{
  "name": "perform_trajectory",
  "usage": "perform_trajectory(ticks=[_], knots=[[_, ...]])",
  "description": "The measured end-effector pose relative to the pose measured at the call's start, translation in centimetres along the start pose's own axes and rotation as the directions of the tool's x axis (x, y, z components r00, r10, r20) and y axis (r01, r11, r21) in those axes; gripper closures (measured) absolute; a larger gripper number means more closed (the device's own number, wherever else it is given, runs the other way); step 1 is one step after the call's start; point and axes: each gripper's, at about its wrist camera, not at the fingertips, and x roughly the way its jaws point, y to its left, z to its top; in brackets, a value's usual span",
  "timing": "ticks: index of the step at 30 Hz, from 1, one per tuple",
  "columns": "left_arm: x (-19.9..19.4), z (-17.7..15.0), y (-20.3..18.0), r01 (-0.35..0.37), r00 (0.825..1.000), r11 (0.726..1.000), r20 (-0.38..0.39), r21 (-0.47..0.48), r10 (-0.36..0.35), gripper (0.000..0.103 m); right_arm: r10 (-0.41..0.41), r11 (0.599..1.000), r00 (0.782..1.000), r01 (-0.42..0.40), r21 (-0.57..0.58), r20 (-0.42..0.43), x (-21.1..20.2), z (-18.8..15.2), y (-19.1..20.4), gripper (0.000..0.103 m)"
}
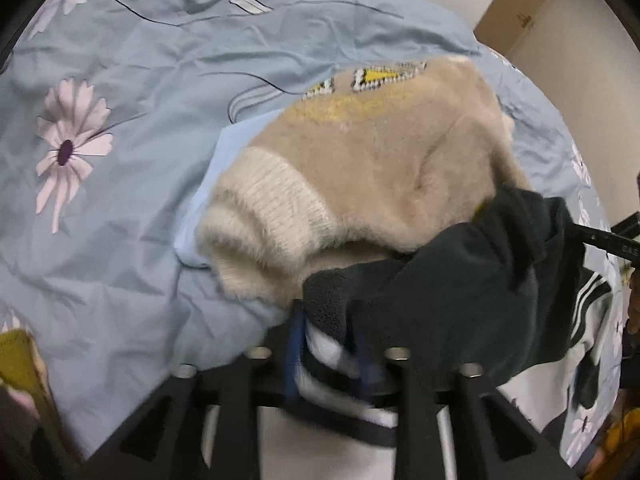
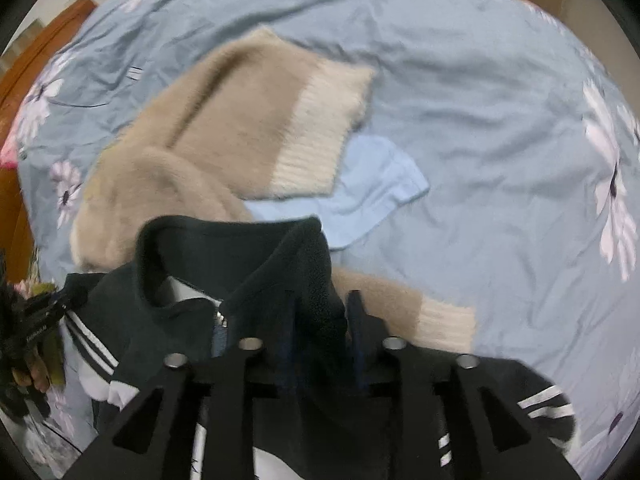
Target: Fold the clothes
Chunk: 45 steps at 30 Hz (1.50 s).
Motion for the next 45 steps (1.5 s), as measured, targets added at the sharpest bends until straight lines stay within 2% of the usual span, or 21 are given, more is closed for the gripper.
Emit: perform_trajectory(ticks=[1, 5, 9, 13, 16, 19, 23, 25, 28, 30, 31, 32, 33, 36, 38, 41, 43, 45], knots=[[-0.7, -0.1, -0.1, -0.003, 1.0, 1.0, 0.008, -0.005, 0.003, 0.051, 0.011, 1.0, 1.0, -0.01, -0.004, 0.02, -1.1, -0.1, -0.2, 0.059], [-5.1, -1.1, -0.6, -0.038, 0.996, 0.998, 0.084, -0.048, 0.042, 0.046, 0.028, 0.999, 0.994, -0.031, 0.022, 0.11, -6.7, -1.4, -2.7, 0.059], [-10.1, -3.7, -1.1, -0.061, 0.984, 0.988, 0.157, -0.145, 0.083, 0.039, -0.018, 0.988, 0.989, -0.005, 0.154, 0.145, -12.0, -7.7, -9.4, 0.055], [-13.7, -7.6, -2.3, -0.063, 0.98, 0.968, 0.168, -0.243, 0.106, 0.037, -0.105, 0.965, 0.993, 0.09, 0.246, 0.048, -14.0, -16.2, -15.1, 0.055], [-15.9, -10.7, -3.7, -0.057, 0.982, 0.946, 0.155, -0.318, 0.111, 0.037, -0.071, 0.962, 0.995, 0.086, 0.261, -0.064, -12.7, -22.5, -17.3, 0.055], [-17.8, -13.3, -5.7, -0.05, 0.981, 0.917, 0.151, -0.397, 0.119, 0.037, -0.038, 0.965, 0.992, 0.069, 0.254, -0.123, -10.4, -25.9, -17.8, 0.055], [-19.7, -15.6, -8.7, -0.049, 0.979, 0.885, 0.155, -0.464, 0.135, 0.036, 0.003, 0.974, 0.99, 0.029, 0.223, -0.141, -7.4, -27.2, -17.3, 0.055], [-20.1, -16.0, -9.9, -0.054, 0.979, 0.882, 0.148, -0.468, 0.139, 0.036, 0.014, 0.98, 0.988, 0.018, 0.2, -0.156, -6.0, -27.6, -16.8, 0.055], [-20.8, -15.8, -12.0, -0.083, 0.977, 0.896, 0.142, -0.437, 0.16, 0.036, -0.03, 0.987, 0.983, 0.058, 0.149, -0.183, -4.4, -27.9, -16.5, 0.055], [-21.2, -15.5, -13.2, -0.096, 0.974, 0.905, 0.148, -0.414, 0.171, 0.036, -0.041, 0.985, 0.982, 0.07, 0.156, -0.184, -4.1, -27.8, -17.0, 0.07], [-21.4, -15.3, -13.7, -0.103, 0.973, 0.91, 0.151, -0.402, 0.176, 0.036, -0.035, 0.982, 0.983, 0.067, 0.175, -0.182, -4.3, -27.7, -17.5, 0.091], [-21.6, -15.1, -14.3, -0.109, 0.971, 0.914, 0.154, -0.39, 0.182, 0.036, -0.017, 0.977, 0.984, 0.054, 0.205, -0.178, -4.7, -27.6, -18.3, 0.099], [-21.8, -15.0, -14.9, -0.116, 0.97, 0.918, 0.157, -0.379, 0.187, 0.036, 0.0, 0.971, 0.985, 0.042, 0.234, -0.175, -5.1, -27.4, -19.0, 0.099], [-22.1, -14.6, -15.8, -0.131, 0.967, 0.926, 0.159, -0.354, 0.197, 0.036, 0.124, 0.929, 0.99, -0.09, 0.36, -0.072, -8.6, -26.5, -22.6, 0.101], [-22.1, -14.6, -15.9, -0.133, 0.967, 0.924, 0.155, -0.358, 0.2, 0.036, 0.131, 0.907, 0.991, -0.128, 0.401, 0.021, -11.8, -25.5, -25.7, 0.101], [-22.1, -14.8, -15.4, -0.137, 0.967, 0.915, 0.148, -0.38, 0.207, 0.036, 0.063, 0.864, 0.988, -0.123, 0.488, 0.139, -15.8, -23.4, -32.0, 0.101], [-22.0, -15.2, -14.8, -0.145, 0.967, 0.904, 0.136, -0.402, 0.215, 0.036, 0.015, 0.83, 0.985, -0.108, 0.548, 0.171, -16.7, -22.3, -35.8, 0.103], [-21.9, -15.6, -14.1, -0.155, 0.967, 0.891, 0.121, -0.426, 0.226, 0.036, -0.035, 0.801, 0.986, -0.071, 0.594, 0.165, -16.6, -21.6, -38.7, 0.103]])
